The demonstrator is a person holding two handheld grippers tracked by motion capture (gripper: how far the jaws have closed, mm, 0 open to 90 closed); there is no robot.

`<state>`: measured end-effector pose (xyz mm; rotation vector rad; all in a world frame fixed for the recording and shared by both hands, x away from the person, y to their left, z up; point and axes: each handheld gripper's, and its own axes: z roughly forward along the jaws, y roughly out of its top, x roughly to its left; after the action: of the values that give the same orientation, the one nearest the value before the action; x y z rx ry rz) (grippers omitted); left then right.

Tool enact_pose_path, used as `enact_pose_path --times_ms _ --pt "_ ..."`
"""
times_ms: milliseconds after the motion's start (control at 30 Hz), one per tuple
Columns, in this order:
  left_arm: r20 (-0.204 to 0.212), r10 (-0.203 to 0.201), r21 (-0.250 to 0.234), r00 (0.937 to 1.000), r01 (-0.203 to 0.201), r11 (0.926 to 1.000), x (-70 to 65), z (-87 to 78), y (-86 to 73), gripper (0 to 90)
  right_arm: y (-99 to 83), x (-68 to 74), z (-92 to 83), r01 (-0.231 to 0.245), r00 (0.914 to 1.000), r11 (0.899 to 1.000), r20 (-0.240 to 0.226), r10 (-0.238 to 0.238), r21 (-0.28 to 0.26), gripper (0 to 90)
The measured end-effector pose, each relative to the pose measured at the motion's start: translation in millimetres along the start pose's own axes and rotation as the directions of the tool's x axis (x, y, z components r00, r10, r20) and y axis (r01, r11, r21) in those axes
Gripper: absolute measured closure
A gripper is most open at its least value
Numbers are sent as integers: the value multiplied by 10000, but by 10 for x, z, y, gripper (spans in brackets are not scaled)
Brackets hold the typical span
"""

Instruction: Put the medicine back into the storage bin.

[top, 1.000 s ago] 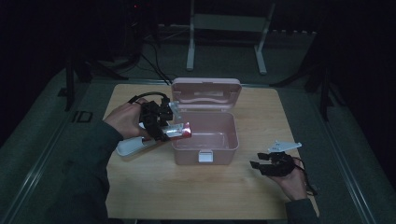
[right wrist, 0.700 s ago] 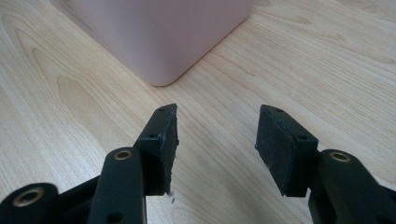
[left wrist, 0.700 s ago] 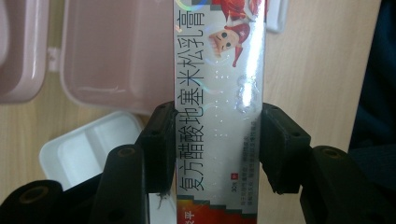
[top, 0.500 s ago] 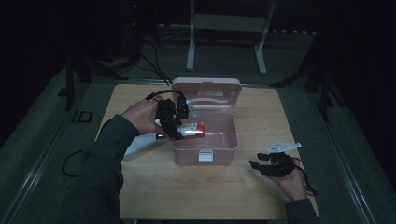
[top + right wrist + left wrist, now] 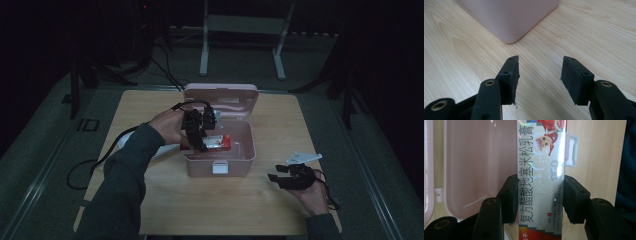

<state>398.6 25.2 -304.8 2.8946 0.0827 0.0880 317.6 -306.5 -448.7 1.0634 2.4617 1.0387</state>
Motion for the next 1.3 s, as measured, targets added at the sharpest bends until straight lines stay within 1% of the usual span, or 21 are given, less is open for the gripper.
enact_pose_path --times_ms 67,200,300,333,367,400,533,733,833,1000,1167,1200,1233,1267,1300 --pt "-24 -36 -62 10000 36 10000 -1 41 20 512 -1 1 0 -13 10000 10000 -14 13 -10 480" --pt "21 39 38 10000 -39 10000 7 103 53 512 -8 2 3 -27 10000 10000 -9 27 -2 480" --pt "20 -4 154 10000 4 9999 6 161 75 512 -14 3 3 -35 10000 10000 -17 35 -18 480" --pt "-14 80 190 10000 -79 9998 10 176 82 511 -16 1 3 -46 10000 10000 -16 46 -15 480" --pt "-20 70 180 10000 -70 9998 10 189 90 512 -19 -2 3 -37 10000 10000 -11 37 -17 480" --pt "54 44 175 10000 -45 9998 9 203 98 512 -21 -4 4 -31 10000 10000 -22 31 -20 480" --pt "159 184 174 9997 -187 9997 -4 258 129 511 -29 -8 3 -68 10000 10000 -17 68 -21 480" --pt "276 266 268 9993 -273 9993 -10 307 149 511 -30 -8 2 -63 10000 10000 -23 63 -28 480" --pt "278 359 275 9990 -367 9989 -3 319 151 510 -28 -9 3 -88 10000 10000 -28 88 -15 480" --pt "267 371 384 9990 -382 9985 -2 344 157 510 -29 -8 9 -67 10000 10000 -27 67 -11 480" --pt "487 443 309 9978 -459 9985 -5 373 166 506 -31 -12 5 -83 10000 10000 -20 83 -10 479" --pt "383 390 184 9985 -398 9990 -6 372 166 490 -31 -13 4 -90 10000 10000 -14 90 -9 477" --pt "369 359 149 9987 -364 9992 -8 370 166 406 -32 -14 3 -84 10000 10000 4 84 -10 477" --pt "473 385 251 9981 -398 9989 -16 371 165 364 -32 -16 1 -99 10000 9999 4 99 -30 477" --pt "473 385 251 9981 -398 9989 -16 371 165 371 -32 -16 1 -99 10000 9999 4 99 -30 477"
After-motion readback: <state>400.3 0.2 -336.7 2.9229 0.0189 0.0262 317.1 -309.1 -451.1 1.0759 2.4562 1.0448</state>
